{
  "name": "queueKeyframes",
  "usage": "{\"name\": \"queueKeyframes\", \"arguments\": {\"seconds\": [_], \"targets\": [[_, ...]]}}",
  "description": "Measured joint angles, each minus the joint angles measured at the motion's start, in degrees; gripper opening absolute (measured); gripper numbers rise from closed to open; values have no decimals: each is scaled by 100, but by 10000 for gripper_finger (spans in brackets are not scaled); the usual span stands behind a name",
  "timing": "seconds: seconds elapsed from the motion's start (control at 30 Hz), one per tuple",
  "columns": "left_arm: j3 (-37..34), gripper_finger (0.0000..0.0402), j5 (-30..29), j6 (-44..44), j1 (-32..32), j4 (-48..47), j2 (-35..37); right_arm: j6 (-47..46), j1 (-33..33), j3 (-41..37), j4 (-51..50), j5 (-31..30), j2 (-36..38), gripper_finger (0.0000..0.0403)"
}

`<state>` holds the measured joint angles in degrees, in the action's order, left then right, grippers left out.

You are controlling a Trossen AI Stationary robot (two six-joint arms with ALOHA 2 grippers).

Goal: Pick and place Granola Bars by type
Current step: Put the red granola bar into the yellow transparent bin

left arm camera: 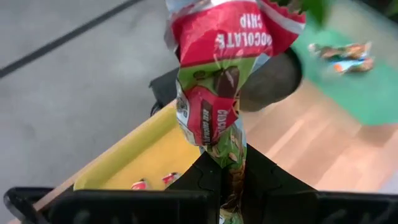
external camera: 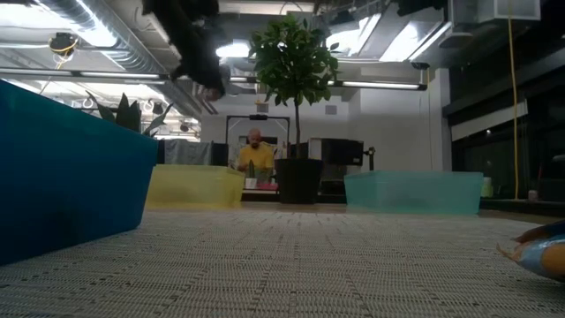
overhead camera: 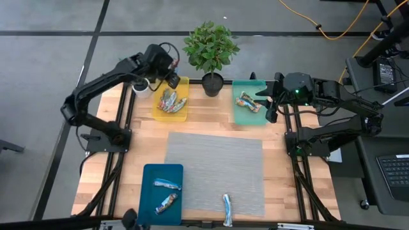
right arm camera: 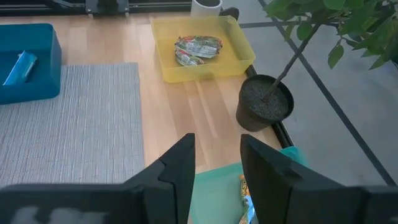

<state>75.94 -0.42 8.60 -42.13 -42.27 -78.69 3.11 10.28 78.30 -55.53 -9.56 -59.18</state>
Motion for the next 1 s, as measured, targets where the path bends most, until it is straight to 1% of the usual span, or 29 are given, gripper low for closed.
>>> {"name": "queueKeyframes", "arguments": {"seconds": [0.17,0.3,0.7,1.0], "targets": [[-2,20,15,-230,-231,-55,-511,-4,1,0,-7,1,0,131],[-2,20,10,-244,-385,-174,-957,-4,1,0,-9,2,0,131],[-2,20,-30,-585,-459,-259,-2071,-27,1,0,-84,3,-2,131],[-2,20,-592,-601,-463,-298,-2561,-142,1,0,-356,4,-2,131]]}}
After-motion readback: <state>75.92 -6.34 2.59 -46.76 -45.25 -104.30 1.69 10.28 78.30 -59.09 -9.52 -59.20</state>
